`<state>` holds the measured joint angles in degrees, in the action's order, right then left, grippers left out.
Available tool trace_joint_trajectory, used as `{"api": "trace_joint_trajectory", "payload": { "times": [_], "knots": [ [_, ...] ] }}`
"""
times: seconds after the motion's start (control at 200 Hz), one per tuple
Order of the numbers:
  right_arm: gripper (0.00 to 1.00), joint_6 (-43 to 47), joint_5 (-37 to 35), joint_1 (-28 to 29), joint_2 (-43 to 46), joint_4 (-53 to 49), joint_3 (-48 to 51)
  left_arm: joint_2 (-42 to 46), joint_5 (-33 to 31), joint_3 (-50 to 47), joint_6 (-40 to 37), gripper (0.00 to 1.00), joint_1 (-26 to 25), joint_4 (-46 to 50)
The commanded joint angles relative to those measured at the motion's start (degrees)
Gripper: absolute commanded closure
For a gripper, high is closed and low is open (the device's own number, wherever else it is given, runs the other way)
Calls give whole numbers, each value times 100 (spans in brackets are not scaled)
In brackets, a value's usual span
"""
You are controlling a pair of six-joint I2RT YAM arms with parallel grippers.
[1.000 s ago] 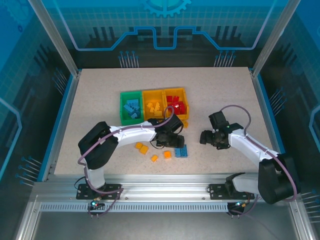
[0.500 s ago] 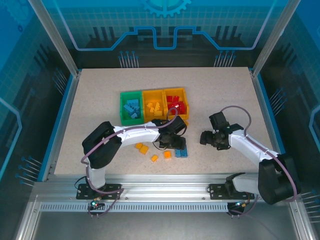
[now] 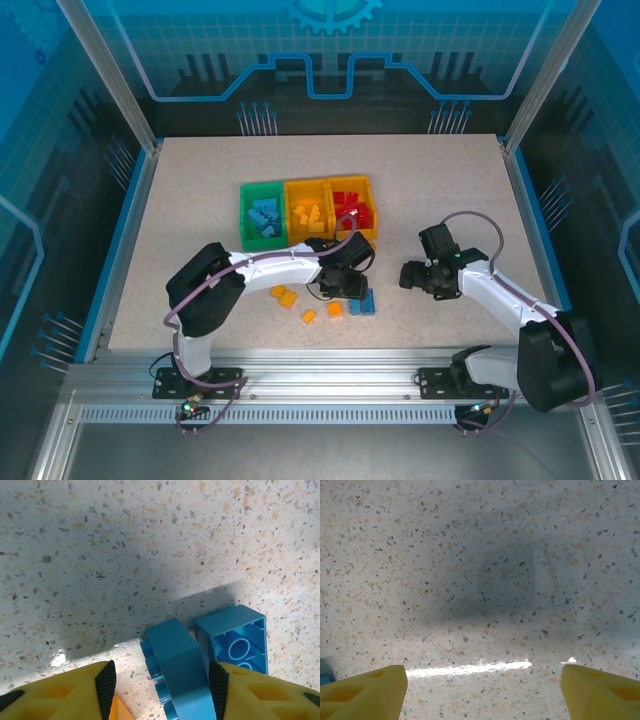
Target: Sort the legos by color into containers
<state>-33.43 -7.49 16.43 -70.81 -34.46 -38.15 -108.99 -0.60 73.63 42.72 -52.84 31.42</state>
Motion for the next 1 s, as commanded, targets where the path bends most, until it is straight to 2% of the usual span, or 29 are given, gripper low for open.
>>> {"api": "trace_joint_trajectory", "payload": {
  "times": [0.0,0.165,0.495,0.81,0.995],
  "knots": [
    [18,38,11,-87,94,0,49,-136,-81,191,9,43,-83,261],
    [18,38,3,-87,95,9,66,-105,-150,198,-13,43,-88,291],
    [18,56,49,-103,103,18,82,-232,-189,288,-123,65,-87,364],
    [20,-109,207,240,215,-61,154,-205,-427,456,-296,67,-43,541],
    [20,-368,204,681,251,-63,161,114,-604,435,-450,67,247,637]
  ]
}}
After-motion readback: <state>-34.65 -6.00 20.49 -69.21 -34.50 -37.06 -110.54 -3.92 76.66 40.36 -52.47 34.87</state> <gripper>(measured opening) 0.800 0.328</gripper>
